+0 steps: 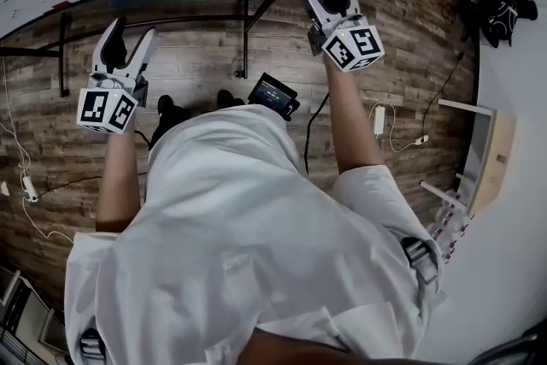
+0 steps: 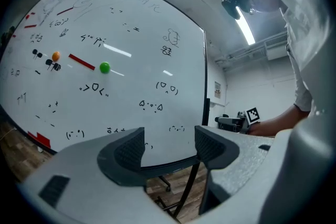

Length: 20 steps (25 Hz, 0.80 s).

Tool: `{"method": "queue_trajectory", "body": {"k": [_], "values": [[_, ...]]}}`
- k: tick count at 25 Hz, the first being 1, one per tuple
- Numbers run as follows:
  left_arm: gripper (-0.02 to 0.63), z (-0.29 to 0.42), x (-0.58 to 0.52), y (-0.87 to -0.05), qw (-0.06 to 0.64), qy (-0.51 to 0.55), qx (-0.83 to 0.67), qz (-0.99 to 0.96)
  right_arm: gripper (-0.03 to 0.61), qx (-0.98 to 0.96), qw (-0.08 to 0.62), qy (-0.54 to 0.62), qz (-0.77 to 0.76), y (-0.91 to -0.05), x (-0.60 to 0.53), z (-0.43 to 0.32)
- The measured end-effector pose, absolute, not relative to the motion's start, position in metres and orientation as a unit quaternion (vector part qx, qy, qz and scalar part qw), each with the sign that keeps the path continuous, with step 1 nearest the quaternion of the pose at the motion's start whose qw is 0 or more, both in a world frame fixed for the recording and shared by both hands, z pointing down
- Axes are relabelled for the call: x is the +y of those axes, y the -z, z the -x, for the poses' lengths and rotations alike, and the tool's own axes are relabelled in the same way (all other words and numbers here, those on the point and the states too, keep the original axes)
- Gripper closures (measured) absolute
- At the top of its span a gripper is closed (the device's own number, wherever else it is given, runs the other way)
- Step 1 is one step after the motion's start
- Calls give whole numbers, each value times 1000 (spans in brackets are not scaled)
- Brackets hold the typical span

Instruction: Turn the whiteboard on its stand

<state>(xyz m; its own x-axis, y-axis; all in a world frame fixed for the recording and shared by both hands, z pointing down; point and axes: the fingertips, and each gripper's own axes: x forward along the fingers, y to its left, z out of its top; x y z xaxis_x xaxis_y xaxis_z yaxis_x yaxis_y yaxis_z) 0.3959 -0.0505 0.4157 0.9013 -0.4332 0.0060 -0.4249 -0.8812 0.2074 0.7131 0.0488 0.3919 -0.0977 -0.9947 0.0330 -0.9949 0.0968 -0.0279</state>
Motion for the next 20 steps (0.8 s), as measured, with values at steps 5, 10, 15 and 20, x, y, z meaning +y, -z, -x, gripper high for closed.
{"method": "queue_trajectory", "body": {"k": [5, 10, 15, 20], "values": [[307, -352, -100, -404, 103, 37, -196, -974, 376, -696, -7, -7, -718, -375, 45, -643], [307, -292, -136, -394, 100, 45, -179, -978, 451, -657, -40, -19, -752, -369, 34, -556], [317, -251, -154, -401, 98, 25, -155, -983, 538, -650, -13, 11, -760, -364, 14, -480], [318, -220, -156, -401, 97, 24, -148, -984, 572, -657, -1, 0, -754, -375, 12, -426]]}}
